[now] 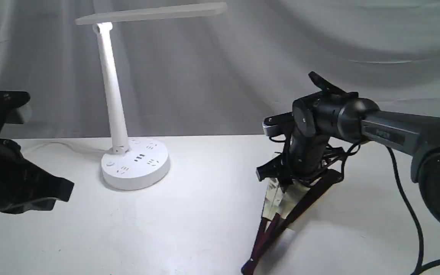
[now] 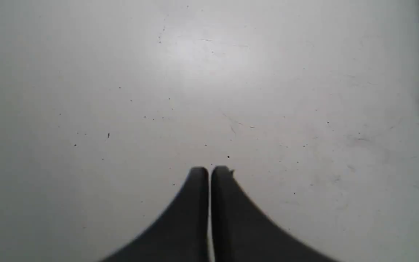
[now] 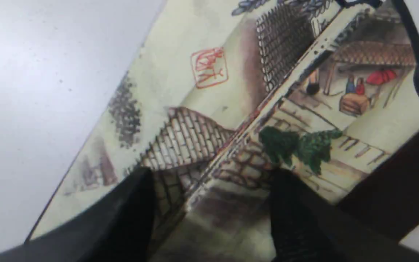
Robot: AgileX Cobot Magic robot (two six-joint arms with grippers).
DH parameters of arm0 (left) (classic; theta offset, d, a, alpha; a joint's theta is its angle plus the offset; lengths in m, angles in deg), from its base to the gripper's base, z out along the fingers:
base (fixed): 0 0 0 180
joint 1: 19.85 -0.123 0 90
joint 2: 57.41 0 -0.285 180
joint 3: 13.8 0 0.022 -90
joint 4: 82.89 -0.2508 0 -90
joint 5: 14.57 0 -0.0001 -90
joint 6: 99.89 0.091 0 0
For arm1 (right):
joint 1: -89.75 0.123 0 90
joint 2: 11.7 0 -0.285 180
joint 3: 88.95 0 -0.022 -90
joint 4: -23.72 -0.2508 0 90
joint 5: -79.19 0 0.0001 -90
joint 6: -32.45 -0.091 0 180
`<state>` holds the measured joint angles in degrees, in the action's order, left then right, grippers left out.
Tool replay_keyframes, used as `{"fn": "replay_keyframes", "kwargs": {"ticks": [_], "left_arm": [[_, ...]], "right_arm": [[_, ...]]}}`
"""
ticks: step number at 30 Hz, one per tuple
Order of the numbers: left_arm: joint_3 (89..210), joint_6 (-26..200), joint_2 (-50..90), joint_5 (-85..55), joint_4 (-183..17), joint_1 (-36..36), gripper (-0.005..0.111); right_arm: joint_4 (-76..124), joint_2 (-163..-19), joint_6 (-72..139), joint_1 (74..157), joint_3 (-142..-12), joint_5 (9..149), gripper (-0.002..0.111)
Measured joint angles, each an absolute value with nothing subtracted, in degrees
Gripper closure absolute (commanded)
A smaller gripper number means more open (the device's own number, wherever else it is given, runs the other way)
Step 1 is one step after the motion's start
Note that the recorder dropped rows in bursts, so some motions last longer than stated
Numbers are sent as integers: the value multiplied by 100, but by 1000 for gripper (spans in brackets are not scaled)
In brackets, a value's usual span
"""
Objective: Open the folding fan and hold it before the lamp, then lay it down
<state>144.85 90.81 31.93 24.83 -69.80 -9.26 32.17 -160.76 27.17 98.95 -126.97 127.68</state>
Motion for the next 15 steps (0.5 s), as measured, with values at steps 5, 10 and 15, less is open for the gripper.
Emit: {"fn": "replay_keyframes", "kwargs": {"ticks": [5,10,15], "left_arm": [[14485,9081,3193,2483,-6980,-926,107],[14485,9081,3193,2483,-6980,-926,107],[14485,9081,3193,2444,-6980,-926,107]], "right_arm": [[3179,-16090,3781,9895,-12697,12676,60],[3143,-16090,4374,9895,-12697,12616,60],[3083,-16051,4456,9895,-12697,12569,60]]}}
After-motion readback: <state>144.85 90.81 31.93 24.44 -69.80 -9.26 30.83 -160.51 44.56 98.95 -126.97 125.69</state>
